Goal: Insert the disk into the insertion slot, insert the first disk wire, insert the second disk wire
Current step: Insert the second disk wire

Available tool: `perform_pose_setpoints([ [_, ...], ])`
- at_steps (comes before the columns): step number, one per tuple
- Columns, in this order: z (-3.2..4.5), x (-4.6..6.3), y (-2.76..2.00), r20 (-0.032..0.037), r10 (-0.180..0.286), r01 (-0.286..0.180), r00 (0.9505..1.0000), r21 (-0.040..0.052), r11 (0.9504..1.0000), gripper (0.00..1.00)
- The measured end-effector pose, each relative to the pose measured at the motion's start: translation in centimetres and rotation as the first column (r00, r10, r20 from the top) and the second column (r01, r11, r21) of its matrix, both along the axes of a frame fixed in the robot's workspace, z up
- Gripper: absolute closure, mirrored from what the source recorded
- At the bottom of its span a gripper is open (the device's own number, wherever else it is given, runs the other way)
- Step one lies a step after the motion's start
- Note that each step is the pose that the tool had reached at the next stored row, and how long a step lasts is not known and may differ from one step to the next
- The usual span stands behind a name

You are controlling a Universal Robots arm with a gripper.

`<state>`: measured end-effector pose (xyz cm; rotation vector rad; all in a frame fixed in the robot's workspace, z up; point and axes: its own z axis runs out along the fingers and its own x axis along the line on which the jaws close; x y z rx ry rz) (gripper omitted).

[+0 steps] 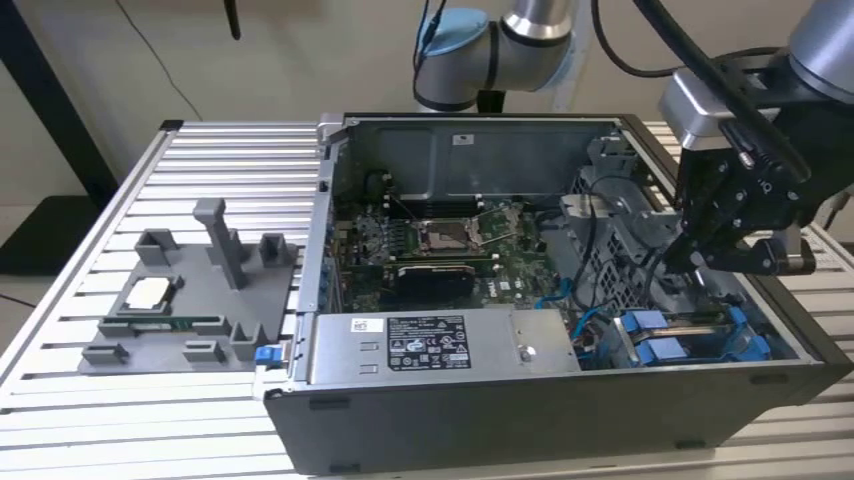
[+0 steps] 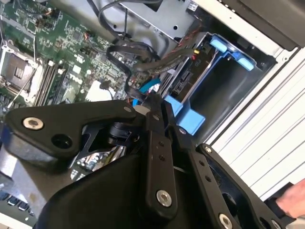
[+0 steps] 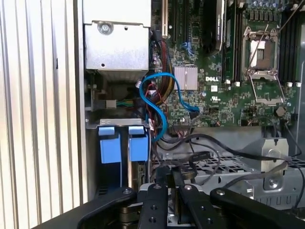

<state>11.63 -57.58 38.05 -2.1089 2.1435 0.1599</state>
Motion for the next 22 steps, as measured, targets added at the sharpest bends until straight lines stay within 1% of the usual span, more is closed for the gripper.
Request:
perform_pose_setpoints([
  [3,-0.53,0.0,0.0,0.0,0.0,0.0,1.0,-0.0013,1.0,0.84],
  [4,-0.65,0.0,0.0,0.0,0.0,0.0,1.0,-0.0035,1.0,0.84],
  [6,-0.66,0.0,0.0,0.0,0.0,0.0,1.0,-0.005,1.0,0.84],
  [13,-0.74,0.0,0.01,0.0007,0.0,0.0,1.0,-0.0056,1.0,0.84],
  [14,-0.8,0.0,0.0,0.0022,0.0,0.0,1.0,-0.0058,1.0,0.84],
  [18,-1.18,0.0,0.0,0.0159,0.0,0.0,0.9999,-0.0109,0.9999,0.84],
  [22,-1.62,0.0,-0.12,0.0256,0.0,0.0,0.9997,-0.0124,0.9999,0.84],
])
